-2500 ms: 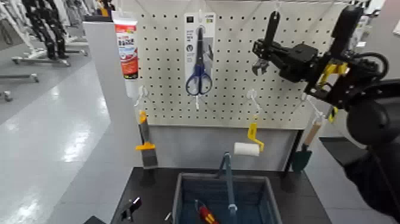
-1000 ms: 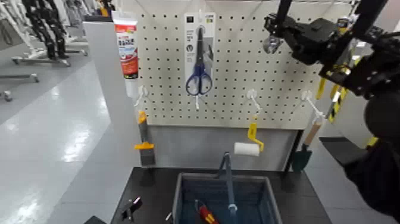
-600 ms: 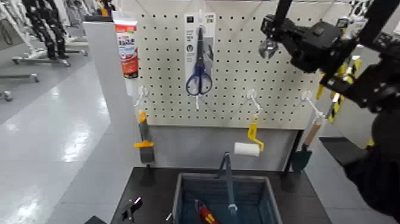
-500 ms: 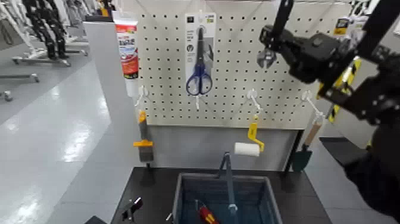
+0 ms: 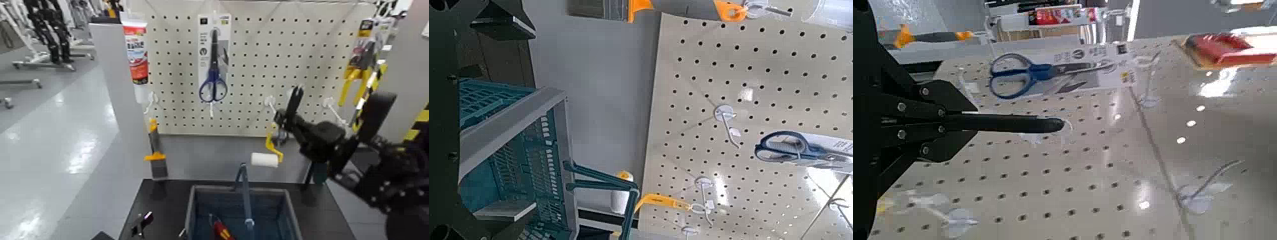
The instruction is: Put the black wrench into the crate.
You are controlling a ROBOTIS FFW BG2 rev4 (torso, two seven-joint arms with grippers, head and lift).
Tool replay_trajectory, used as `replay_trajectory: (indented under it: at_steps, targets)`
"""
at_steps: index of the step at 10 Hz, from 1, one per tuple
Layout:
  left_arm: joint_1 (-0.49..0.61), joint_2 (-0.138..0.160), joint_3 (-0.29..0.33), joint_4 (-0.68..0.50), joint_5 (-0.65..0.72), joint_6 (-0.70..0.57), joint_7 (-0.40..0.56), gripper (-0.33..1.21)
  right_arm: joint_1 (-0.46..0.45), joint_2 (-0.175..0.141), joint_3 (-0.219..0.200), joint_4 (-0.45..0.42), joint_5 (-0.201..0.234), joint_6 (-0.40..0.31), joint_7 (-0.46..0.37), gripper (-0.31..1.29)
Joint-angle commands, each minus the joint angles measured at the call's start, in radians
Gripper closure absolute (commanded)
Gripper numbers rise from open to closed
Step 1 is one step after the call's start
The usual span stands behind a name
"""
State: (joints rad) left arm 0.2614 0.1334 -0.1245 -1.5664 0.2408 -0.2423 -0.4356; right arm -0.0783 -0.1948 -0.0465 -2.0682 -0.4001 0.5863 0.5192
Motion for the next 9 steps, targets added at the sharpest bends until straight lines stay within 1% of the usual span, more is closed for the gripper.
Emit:
replay_trajectory:
  at_steps: [1,3,4,6,9]
  targets:
    - [-0.001,-0.001,-0.001,0.0,0.0,0.0,0.0,0.1,0.091,0.025,0.013,0.069,0.007,0.027,-0.015,1.13]
    - [-0.001,-0.001,-0.003,0.0,0.0,0.0,0.0,0.1,0.115,0.026,0.017,0.142,0.02,0.033,-0.013,1.13]
    - [-0.001,-0.003,-0.003,0.0,0.0,0.0,0.0,0.1,0.126,0.026,0.016,0.16,0.047,0.047,-0.01,1.13]
    - [0.001,-0.003,-0.001,0.0,0.0,0.0,0.0,0.1,0.134,0.026,0.027,0.218,0.076,0.055,0.002,1.13]
    - [-0.001,-0.003,-0.001,0.0,0.0,0.0,0.0,0.1,0.135,0.031,0.037,0.269,0.09,0.06,0.012,1.13]
